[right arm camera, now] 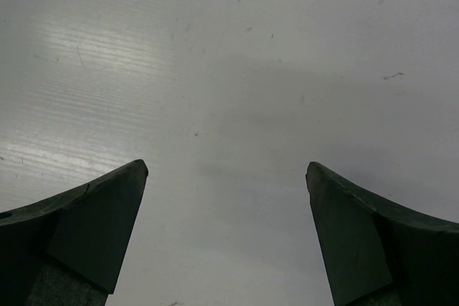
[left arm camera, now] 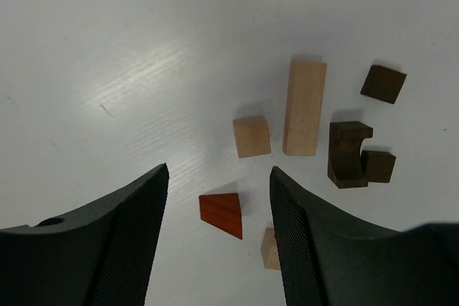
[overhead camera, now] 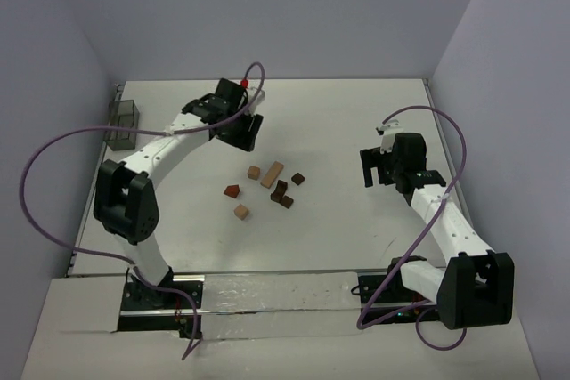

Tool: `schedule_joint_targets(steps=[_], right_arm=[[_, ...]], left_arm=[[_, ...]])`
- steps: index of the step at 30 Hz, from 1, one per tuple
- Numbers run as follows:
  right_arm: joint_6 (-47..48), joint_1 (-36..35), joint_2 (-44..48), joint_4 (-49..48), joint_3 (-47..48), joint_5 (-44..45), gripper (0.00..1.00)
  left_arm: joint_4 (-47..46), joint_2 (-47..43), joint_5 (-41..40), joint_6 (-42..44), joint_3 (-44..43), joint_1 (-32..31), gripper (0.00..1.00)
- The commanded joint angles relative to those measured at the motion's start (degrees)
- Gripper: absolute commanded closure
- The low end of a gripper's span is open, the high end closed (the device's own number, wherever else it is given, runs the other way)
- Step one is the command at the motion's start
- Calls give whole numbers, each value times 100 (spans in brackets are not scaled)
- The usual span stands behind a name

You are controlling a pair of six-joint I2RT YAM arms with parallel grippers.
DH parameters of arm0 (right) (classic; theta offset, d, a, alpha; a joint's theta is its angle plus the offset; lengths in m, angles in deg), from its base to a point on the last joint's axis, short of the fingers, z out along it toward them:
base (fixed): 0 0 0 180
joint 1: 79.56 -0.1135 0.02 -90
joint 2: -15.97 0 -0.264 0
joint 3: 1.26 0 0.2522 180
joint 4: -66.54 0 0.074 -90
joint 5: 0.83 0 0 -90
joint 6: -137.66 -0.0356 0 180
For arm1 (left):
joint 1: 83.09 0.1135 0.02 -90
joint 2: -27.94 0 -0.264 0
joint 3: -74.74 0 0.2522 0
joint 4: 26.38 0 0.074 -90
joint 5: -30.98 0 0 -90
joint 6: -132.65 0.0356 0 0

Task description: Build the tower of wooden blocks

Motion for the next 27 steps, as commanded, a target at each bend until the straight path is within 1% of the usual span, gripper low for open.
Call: schedule_joint_targets(steps=[1, 5, 8, 16, 27], right_arm=[[-17, -41, 108, -81, 241, 118, 0], [-8, -41, 86, -81, 232, 121, 0], [-4, -41, 61, -81, 240, 130, 0], [-5, -41, -36, -66, 269, 122, 0], [-4, -41, -62, -63, 270, 86, 0]], left_arm=[[-420, 208, -197, -402, 349, -634, 35], [-563, 459, -194, -558, 520, -916, 34], [-627, 669, -162, -656, 486, -956, 33], [-581, 1362, -175, -638, -59, -1184, 34], [-604, 1841, -194, -654, -449, -1185, 35]])
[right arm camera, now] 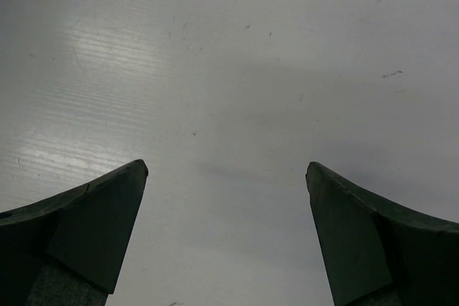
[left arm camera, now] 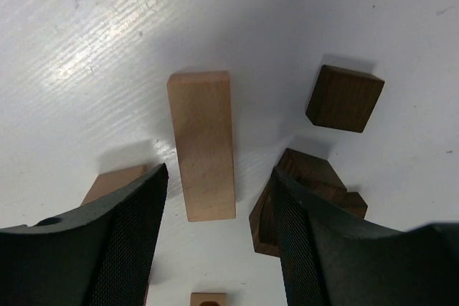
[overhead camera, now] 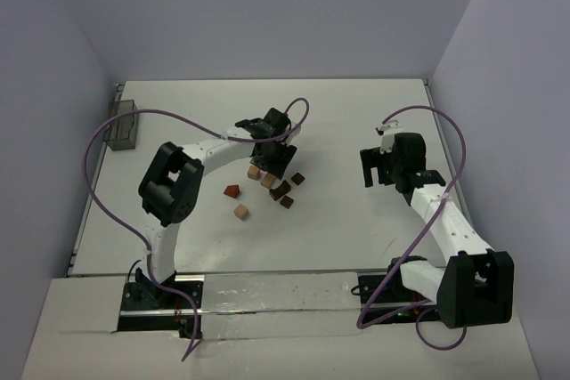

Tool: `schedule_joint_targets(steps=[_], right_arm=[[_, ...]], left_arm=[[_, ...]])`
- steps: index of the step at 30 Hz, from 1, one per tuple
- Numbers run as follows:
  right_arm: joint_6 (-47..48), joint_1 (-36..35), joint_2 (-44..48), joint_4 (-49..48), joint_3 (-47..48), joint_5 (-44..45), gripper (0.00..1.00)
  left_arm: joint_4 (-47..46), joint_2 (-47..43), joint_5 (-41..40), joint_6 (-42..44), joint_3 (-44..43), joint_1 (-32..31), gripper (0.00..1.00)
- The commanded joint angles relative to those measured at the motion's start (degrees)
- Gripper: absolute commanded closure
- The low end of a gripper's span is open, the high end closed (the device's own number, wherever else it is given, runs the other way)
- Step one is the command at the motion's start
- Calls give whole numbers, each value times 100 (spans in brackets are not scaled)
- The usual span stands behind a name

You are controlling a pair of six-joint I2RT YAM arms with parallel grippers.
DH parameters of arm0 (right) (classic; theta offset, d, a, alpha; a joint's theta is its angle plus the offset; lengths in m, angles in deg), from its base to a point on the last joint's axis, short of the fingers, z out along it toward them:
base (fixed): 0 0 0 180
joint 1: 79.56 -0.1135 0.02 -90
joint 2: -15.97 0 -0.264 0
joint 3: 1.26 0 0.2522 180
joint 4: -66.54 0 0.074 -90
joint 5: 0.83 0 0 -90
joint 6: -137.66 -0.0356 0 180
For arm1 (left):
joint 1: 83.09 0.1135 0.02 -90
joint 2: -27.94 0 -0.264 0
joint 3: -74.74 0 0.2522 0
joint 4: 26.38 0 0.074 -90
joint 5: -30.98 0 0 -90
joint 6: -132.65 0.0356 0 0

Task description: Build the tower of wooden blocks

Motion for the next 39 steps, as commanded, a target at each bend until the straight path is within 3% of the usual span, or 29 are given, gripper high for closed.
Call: schedule_joint_targets(steps=[1, 10, 14, 24, 30, 34, 39], right_arm=[[2, -36, -34, -63, 264, 36, 0], [31, -36, -28, -72, 254, 72, 0], [35, -36, -41, -86, 257, 80, 0], [13, -36, -19, -80, 262, 71, 0], [13, -36, -19, -66, 264, 45, 0], [13, -36, -23, -72, 265, 37, 0], [13, -36, -28, -63, 279, 36, 0]], left_arm=[[-177, 160, -29, -69, -361, -31, 36], [-169, 304, -173, -58, -139, -39, 43], [-209, 203, -112, -58, 31, -40, 52], [63, -716, -290, 403, -620, 168, 100], [374, -950, -444, 734, -807, 907, 100], [205, -1084, -617, 1038, -103, 1488, 100], [-68, -1327, -794, 908, 826, 1664, 100]])
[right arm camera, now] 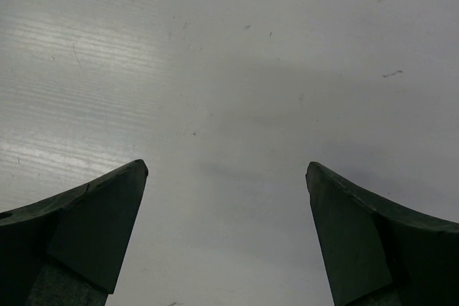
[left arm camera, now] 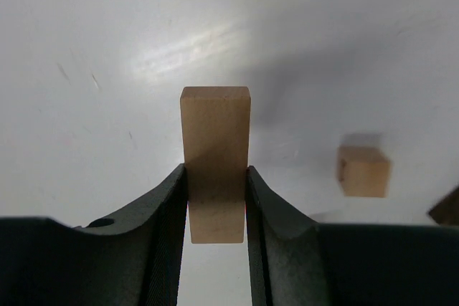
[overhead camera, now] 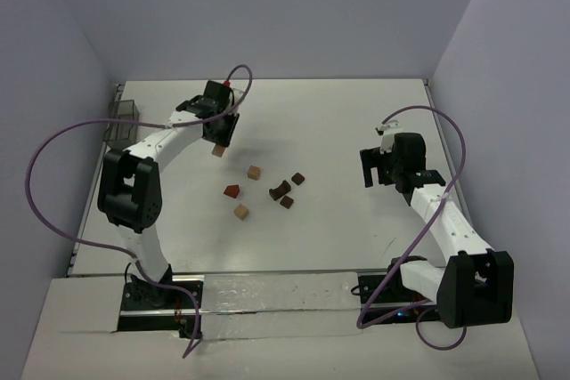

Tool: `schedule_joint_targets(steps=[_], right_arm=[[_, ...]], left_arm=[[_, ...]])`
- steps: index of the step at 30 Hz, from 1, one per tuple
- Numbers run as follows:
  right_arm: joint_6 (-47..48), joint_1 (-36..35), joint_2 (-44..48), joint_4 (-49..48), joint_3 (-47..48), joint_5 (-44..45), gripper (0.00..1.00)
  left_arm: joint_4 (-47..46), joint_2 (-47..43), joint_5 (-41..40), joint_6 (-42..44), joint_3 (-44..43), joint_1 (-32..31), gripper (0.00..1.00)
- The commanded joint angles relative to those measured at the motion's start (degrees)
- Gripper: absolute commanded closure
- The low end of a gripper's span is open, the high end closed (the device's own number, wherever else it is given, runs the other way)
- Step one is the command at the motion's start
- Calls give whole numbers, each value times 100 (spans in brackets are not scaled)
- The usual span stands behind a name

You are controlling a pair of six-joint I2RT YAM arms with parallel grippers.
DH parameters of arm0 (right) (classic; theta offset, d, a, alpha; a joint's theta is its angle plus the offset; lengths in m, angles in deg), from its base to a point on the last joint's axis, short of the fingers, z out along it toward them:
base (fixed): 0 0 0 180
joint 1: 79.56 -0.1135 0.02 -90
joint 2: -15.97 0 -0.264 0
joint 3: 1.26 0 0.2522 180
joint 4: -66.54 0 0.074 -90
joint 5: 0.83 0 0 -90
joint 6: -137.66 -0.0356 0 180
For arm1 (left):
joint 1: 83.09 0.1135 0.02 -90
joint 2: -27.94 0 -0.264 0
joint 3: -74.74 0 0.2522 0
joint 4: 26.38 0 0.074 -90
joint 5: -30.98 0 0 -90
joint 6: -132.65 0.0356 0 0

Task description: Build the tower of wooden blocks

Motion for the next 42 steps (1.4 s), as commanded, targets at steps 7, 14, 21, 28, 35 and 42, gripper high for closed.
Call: schedule_joint_targets(steps=[7, 14, 21, 28, 35, 42], right_arm=[[-4, -41, -21, -61, 277, 39, 0], [4, -42, -33, -63, 286, 47, 0], [13, -40, -34, -65, 272, 74, 0], [22, -36, -38, -74, 268, 101, 0], [48, -36, -59, -72, 268, 113, 0], [55, -42, -50, -74, 268, 89, 0]], left_arm=[[-117, -583, -10, -695, 1425, -57, 100], [-54, -331, -77, -1443, 1785, -243, 100], [-272, -163, -343, -1844, 1888, -901, 100], [-327, 141, -266, -1944, 1600, -1513, 100], [-302, 223, -410, -1980, 1523, -1657, 100], [-348, -459, -668, -1765, 2078, -1586, 100]])
